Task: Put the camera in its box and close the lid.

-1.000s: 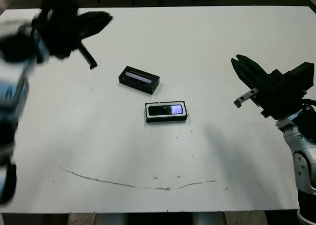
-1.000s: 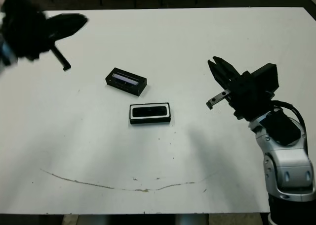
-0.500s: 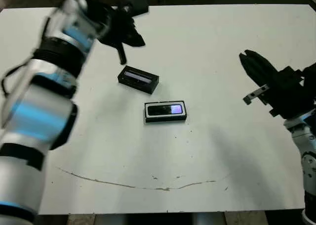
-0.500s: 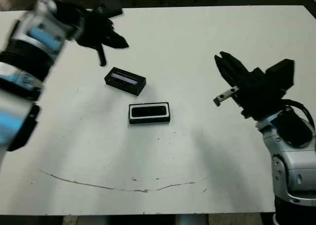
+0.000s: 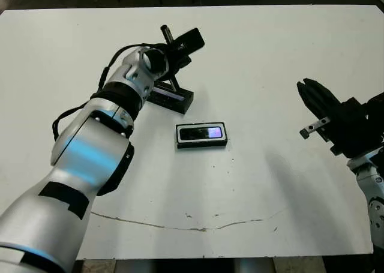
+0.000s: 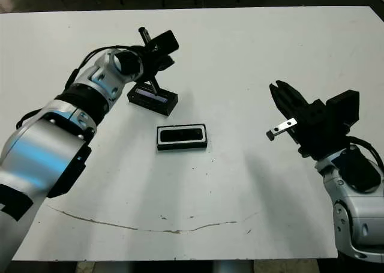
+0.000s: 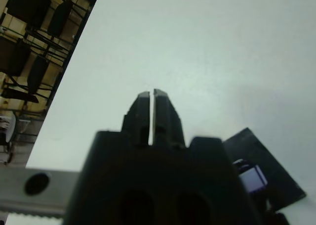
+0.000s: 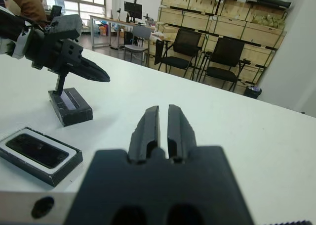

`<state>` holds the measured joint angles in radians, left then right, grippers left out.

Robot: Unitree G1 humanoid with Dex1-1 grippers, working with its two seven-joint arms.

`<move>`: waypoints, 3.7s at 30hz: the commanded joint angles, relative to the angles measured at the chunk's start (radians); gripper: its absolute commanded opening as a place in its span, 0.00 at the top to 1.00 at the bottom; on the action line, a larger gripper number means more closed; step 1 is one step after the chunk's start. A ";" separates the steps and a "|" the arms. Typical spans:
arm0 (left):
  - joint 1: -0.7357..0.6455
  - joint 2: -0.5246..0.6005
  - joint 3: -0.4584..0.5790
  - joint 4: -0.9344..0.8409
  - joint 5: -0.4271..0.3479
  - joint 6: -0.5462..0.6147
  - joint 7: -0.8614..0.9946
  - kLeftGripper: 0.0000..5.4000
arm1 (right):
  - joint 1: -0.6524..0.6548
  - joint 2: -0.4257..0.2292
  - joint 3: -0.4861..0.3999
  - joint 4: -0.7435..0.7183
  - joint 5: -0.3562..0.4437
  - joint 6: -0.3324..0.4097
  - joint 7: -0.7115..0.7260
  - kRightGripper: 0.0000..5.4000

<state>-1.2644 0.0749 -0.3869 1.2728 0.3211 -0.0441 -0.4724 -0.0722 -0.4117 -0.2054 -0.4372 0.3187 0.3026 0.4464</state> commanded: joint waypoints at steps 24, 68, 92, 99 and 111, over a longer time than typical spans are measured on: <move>-0.079 -0.022 -0.157 0.077 0.235 0.103 -0.434 1.00 | 0.095 -0.015 -0.019 -0.064 0.005 0.067 -0.047 1.00; 0.030 0.177 -0.291 -0.226 0.316 0.104 -0.932 1.00 | 0.089 0.019 0.051 -0.057 -0.019 0.006 -0.069 1.00; 0.191 0.379 -0.394 -0.623 0.232 0.117 -1.142 1.00 | 0.065 0.028 0.065 -0.043 0.015 0.062 -0.074 1.00; 0.206 0.436 -0.426 -0.661 0.184 0.216 -1.142 1.00 | 0.060 0.037 0.073 -0.001 0.014 0.024 -0.057 1.00; 0.270 0.535 -0.402 -0.848 0.018 0.218 -1.142 1.00 | 0.056 0.019 0.065 -0.044 0.036 0.104 -0.064 1.00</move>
<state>-1.0484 0.5975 -0.7831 0.4653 0.3856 0.1432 -1.6087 -0.0279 -0.3825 -0.1370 -0.4737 0.3445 0.3716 0.3861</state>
